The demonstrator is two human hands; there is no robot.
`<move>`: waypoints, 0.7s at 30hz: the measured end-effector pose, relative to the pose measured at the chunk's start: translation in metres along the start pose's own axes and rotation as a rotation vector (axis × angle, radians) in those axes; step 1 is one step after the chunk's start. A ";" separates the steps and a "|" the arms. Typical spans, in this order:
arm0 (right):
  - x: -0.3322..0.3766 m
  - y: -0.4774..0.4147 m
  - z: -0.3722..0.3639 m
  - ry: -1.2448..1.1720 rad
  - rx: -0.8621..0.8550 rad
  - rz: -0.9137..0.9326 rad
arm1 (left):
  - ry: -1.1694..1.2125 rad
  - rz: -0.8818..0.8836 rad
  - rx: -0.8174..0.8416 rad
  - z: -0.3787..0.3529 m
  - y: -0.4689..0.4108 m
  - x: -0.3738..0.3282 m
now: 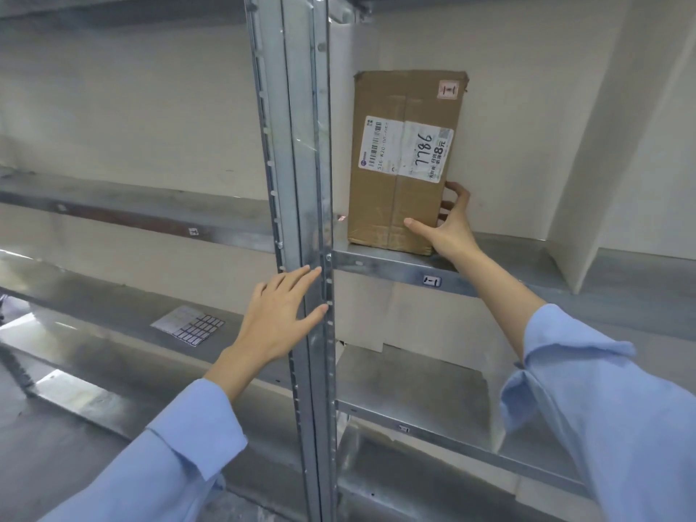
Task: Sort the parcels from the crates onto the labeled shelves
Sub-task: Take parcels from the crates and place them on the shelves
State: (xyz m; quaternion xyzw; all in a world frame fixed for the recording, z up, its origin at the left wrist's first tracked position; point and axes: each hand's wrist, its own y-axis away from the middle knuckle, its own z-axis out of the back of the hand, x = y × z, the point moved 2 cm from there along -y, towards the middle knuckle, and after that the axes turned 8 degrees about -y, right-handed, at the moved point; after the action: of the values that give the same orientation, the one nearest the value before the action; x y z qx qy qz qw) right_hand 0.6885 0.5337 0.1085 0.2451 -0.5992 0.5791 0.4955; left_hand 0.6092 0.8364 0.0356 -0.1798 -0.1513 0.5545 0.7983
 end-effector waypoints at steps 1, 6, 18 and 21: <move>0.000 0.000 -0.001 0.003 0.001 -0.004 | 0.004 -0.006 0.002 0.000 0.001 0.001; 0.004 0.006 -0.007 0.038 -0.010 -0.026 | 0.041 -0.030 -0.005 0.003 0.008 0.005; 0.036 0.092 0.027 0.733 -0.141 0.054 | 0.103 -0.153 -0.024 0.006 0.014 -0.035; 0.044 0.123 0.055 0.953 -0.126 0.056 | 0.137 -0.200 -0.030 0.010 0.005 -0.073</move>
State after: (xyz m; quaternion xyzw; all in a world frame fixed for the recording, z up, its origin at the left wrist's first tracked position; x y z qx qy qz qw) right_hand 0.5478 0.5197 0.1008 -0.0943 -0.3455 0.6026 0.7132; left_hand 0.5759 0.7710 0.0391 -0.2129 -0.1218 0.4562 0.8554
